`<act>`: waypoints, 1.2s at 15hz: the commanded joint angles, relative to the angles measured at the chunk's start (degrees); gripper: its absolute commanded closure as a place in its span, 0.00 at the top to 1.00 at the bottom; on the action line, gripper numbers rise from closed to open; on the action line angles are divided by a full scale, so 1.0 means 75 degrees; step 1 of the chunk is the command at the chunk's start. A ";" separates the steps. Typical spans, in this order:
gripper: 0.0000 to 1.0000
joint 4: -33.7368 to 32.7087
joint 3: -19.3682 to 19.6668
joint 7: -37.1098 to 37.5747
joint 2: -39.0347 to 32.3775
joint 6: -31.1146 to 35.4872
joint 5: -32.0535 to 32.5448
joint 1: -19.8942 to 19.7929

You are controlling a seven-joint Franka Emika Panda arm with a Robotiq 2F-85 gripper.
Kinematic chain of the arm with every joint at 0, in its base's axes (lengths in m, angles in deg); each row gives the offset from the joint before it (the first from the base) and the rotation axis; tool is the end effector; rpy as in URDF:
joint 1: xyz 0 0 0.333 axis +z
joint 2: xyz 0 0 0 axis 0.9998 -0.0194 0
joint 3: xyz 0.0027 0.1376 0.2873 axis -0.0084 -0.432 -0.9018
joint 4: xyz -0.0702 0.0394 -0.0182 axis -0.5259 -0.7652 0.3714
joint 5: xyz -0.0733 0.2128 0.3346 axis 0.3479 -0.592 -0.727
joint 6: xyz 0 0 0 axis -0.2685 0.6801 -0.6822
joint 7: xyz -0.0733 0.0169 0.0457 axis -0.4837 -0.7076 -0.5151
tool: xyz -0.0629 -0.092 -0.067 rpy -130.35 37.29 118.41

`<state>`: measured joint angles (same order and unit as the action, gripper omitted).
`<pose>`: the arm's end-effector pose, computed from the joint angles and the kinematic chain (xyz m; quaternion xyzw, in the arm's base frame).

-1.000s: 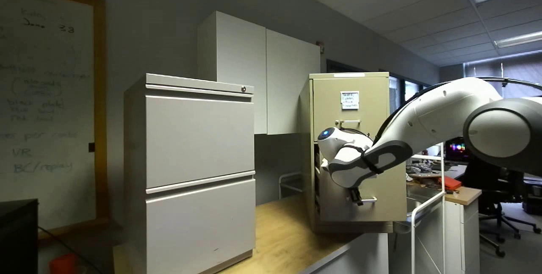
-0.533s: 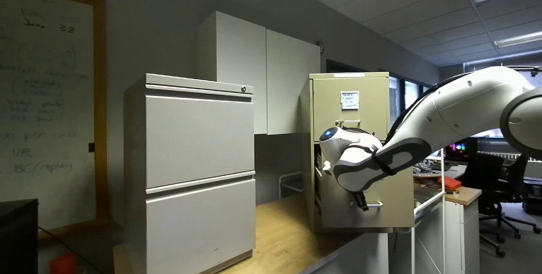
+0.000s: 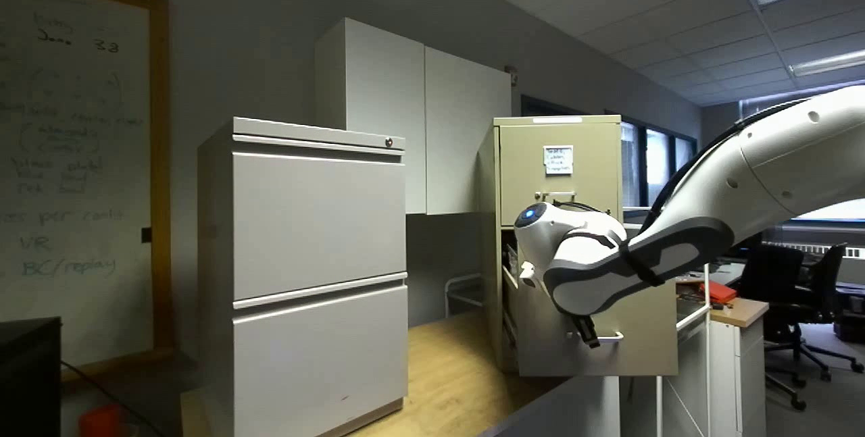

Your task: Open the bottom drawer of the cabinet to the right

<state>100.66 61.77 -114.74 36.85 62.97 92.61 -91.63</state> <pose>0.5026 -0.1020 0.4644 0.8744 0.3631 -0.1022 0.3051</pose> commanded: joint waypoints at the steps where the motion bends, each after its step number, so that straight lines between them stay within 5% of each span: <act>1: 0.08 0.0864 -0.0266 0.0313 0.0196 -0.0473 -0.0932 0.0510; 2: 0.10 0.0954 -0.0288 0.0394 0.0273 -0.0471 -0.0926 0.0554; 3: 0.40 0.1056 -0.0299 0.0466 0.0360 -0.0437 -0.0898 0.0604; 6: 0.50 0.1268 -0.0364 0.0616 0.0523 -0.0571 -0.0927 0.0748; 12: 0.97 0.1339 -0.0493 0.1076 0.0586 -0.1238 -0.1213 0.1021; 18: 1.00 0.1356 -0.0600 0.2064 0.0636 -0.0764 -0.0725 0.1037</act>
<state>109.34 58.60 -103.99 43.44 51.91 89.02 -85.94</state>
